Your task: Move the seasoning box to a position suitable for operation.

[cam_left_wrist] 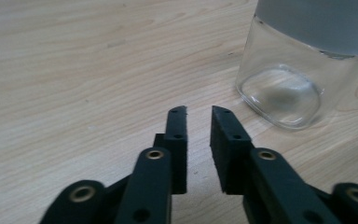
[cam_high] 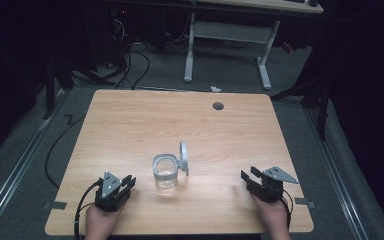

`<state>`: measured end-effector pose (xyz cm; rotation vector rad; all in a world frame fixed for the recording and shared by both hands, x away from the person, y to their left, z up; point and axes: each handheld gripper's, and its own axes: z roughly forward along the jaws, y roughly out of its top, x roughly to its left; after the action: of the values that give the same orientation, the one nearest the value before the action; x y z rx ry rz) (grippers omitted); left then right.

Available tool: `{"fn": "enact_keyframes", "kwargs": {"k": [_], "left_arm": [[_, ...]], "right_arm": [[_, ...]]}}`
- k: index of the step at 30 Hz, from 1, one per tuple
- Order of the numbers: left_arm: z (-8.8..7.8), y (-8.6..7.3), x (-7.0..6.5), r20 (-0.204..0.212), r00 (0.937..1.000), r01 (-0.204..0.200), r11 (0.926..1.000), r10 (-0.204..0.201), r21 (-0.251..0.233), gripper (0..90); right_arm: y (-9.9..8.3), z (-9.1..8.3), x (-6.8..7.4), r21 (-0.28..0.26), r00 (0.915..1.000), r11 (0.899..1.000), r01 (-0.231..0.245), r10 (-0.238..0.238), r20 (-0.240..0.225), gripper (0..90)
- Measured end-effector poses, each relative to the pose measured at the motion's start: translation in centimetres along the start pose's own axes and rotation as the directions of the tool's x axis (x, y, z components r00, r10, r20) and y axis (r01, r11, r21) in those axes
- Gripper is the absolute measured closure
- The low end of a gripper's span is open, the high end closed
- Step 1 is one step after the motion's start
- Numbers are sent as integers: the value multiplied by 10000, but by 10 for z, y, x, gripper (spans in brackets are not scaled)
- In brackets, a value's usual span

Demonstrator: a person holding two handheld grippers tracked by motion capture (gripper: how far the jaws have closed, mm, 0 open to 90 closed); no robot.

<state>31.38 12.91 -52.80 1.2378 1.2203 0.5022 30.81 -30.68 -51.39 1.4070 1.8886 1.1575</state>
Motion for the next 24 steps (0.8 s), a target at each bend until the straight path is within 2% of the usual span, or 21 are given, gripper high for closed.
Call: {"fn": "enact_keyframes", "kwargs": {"k": [3, 12, 14, 15, 18, 19, 20, 24], "left_arm": [[2, 1, -2, 55, 10000, 1, 10000, 0, -52, 809], [13, -1, -5, 150, 9998, -139, 9999, 139, -10, 821], [12, -2, -7, 298, 9994, -153, 9999, 153, -23, 820], [11, -3, -9, 487, 9988, -88, 10000, 89, -24, 820], [12, -4, -11, 386, 9992, -38, 10000, 35, 87, 814], [13, -4, -12, 314, 9994, 105, 9998, -110, 154, 814], [14, -5, -13, 234, 9994, 246, 9995, -250, 192, 900], [17, -7, -19, 218, 9996, 160, 9998, -163, 110, 900]], "right_arm": [[-5, 1, 2, 169, 9999, 9998, 123, -124, 50, 569], [-11, 1, 9, 394, 9989, 9982, 451, -455, 109, 567], [-11, 1, 10, 319, 9988, 9984, 471, -475, 125, 568], [-10, 1, 12, 157, 9980, 9979, 636, -636, 46, 590], [-9, 2, 15, 93, 9973, 9973, 735, -735, -26, 601], [-9, 3, 17, 106, 9975, 9974, 706, -705, -51, 612], [-9, 5, 19, 133, 9968, 9967, 804, -804, -45, 634], [-9, 7, 23, 92, 9964, 9965, 835, -833, -182, 683]]}}
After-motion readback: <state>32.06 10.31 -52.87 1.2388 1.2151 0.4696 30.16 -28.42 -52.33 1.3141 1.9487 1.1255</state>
